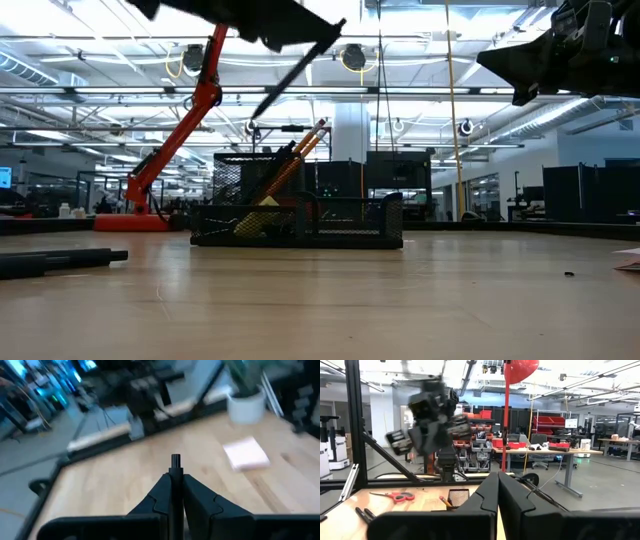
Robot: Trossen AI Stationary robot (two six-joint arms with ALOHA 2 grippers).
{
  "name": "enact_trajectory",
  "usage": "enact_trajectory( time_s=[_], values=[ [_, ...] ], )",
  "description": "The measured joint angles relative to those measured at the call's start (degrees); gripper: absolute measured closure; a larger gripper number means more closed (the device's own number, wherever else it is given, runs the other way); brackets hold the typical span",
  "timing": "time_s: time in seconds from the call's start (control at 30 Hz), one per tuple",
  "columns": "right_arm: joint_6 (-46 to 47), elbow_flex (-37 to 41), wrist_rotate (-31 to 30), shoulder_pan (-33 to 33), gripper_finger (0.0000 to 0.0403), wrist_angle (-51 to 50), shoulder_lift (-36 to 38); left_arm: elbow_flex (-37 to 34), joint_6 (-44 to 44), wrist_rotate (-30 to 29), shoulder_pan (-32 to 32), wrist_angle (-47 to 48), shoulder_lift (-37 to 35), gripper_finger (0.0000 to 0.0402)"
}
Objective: Pick and place office supplies into organizer
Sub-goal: Put the left pen into the top left section of the desk organizer
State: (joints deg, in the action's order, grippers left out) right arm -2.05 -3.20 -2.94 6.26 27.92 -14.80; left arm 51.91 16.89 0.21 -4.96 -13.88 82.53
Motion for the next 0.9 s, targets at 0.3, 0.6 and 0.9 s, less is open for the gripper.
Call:
enact_trajectory(
  time_s=[0.3,0.6,0.9],
  values=[
    [-1.38,0.00,0.00,0.00,0.0403,-0.55,-0.14,-14.84,-6.70,8.37,9.03,-21.99,-0.20,0.0366],
    [-1.71,0.01,0.00,0.00,0.0403,-0.79,-0.31,-21.50,-8.65,7.87,10.17,-31.58,-0.19,0.0366],
    [-1.66,0.00,0.00,0.02,0.0403,-0.81,-0.31,-21.54,-9.88,7.31,10.19,-30.81,-0.14,0.0366]
  ],
)
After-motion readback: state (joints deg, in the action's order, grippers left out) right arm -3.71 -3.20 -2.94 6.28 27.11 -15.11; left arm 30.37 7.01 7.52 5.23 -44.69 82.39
